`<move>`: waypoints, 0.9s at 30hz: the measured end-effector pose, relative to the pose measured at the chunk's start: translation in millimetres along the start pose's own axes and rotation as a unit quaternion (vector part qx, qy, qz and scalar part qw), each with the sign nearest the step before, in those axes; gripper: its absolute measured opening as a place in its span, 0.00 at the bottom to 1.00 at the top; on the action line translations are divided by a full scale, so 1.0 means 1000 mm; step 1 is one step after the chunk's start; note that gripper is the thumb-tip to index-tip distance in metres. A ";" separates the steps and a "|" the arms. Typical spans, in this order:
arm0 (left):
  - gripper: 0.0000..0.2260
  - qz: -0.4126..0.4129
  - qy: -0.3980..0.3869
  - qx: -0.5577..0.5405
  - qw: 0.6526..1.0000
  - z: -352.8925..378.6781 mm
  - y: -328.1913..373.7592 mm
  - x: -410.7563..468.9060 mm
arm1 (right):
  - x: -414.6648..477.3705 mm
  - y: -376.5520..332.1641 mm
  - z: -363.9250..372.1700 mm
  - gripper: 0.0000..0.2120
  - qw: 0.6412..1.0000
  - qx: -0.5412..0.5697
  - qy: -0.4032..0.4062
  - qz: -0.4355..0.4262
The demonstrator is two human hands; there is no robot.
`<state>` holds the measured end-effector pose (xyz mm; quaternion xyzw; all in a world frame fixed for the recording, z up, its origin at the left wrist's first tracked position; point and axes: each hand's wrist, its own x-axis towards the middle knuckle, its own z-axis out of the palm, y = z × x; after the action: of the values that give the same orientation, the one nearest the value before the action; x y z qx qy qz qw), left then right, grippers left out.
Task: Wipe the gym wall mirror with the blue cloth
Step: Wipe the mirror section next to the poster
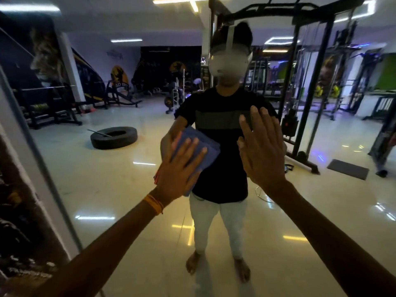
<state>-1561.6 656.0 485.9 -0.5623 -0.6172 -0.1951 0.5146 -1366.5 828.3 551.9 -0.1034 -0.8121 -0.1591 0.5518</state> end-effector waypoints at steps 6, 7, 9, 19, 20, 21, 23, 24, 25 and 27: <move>0.27 -0.021 0.045 -0.011 0.999 -0.038 -0.092 0.021 | -0.003 -0.014 0.009 0.25 1.000 -0.011 0.008 -0.023; 0.27 -0.071 0.068 -0.019 0.995 -0.048 -0.108 0.036 | -0.003 -0.017 0.009 0.26 1.000 -0.009 0.018 -0.015; 0.27 -0.150 0.111 -0.034 0.982 -0.055 -0.124 0.053 | -0.006 -0.026 0.013 0.26 0.999 -0.008 0.029 0.011; 0.29 0.153 -0.012 0.003 0.988 0.003 -0.061 -0.057 | -0.012 -0.040 0.030 0.29 0.996 -0.071 0.009 0.053; 0.28 0.142 0.009 0.006 0.990 -0.007 -0.071 -0.038 | -0.011 -0.040 0.029 0.29 0.996 -0.070 0.008 0.056; 0.28 0.108 0.032 0.010 0.994 -0.016 -0.082 -0.021 | -0.011 -0.042 0.028 0.30 0.996 -0.068 0.008 0.063; 0.28 -0.007 0.075 -0.018 0.997 -0.034 -0.101 0.008 | -0.011 -0.046 0.027 0.30 0.995 -0.058 0.014 0.079; 0.27 -0.062 0.103 -0.036 0.992 -0.035 -0.104 0.016 | -0.011 -0.049 0.027 0.30 0.995 -0.053 0.016 0.086; 0.27 -0.101 0.114 -0.047 0.987 -0.038 -0.102 0.015 | -0.012 -0.051 0.028 0.30 0.994 -0.050 0.015 0.091; 0.29 -0.058 0.101 -0.018 0.993 -0.019 -0.083 -0.009 | -0.020 -0.054 0.030 0.31 0.995 -0.059 0.005 0.087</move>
<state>-1629.6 611.8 514.3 -0.5121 -0.5903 -0.2913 0.5517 -1403.3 789.5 515.7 -0.2046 -0.7865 -0.1586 0.5607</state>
